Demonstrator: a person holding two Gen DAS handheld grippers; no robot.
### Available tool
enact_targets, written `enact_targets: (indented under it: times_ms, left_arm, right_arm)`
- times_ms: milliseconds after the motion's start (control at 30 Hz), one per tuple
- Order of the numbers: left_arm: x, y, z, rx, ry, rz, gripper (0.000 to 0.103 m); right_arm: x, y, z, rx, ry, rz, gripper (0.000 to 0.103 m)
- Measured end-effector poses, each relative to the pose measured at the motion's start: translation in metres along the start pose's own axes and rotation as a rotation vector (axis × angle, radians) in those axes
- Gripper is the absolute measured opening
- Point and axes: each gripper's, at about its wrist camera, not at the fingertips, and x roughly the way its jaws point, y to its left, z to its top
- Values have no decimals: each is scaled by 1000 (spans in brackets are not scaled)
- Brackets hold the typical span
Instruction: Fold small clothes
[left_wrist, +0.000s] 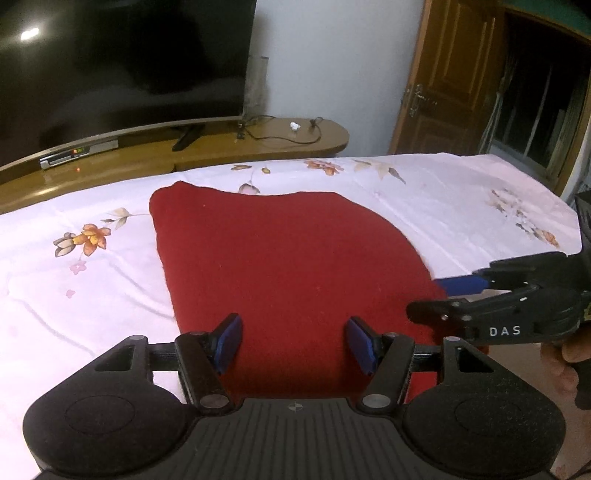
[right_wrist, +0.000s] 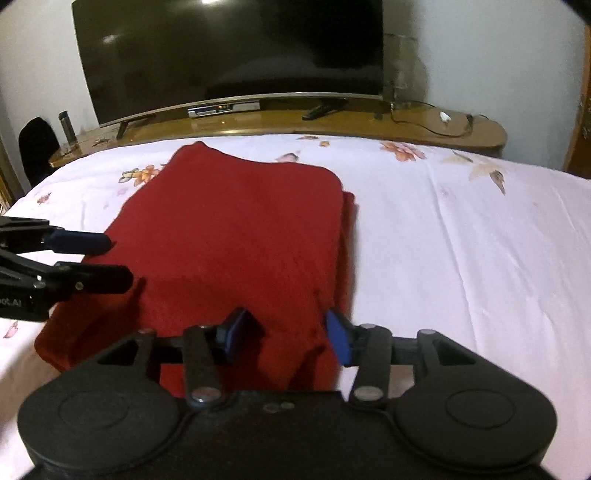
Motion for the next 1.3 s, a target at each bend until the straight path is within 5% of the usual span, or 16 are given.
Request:
enact_targets:
  times_ms: [167, 300, 467, 700, 1300]
  left_arm:
    - [-13, -10, -11, 2, -6, 45, 62]
    - [-40, -18, -33, -68, -11, 134, 86]
    - [-94, -40, -58, -167, -66, 200, 103]
    - [-158, -90, -73, -232, -88, 258, 103]
    - [-281, -214, -136, -238, -205, 317, 103]
  right_arm:
    - [0, -16, -8, 59, 30, 16, 51]
    - [-32, -12, -14, 71, -9, 5, 52]
    - [-89, 2, -30, 90, -74, 32, 77]
    - [-157, 11, -58, 116, -102, 42, 102]
    - [-293, 17, -136, 6, -195, 29, 102]
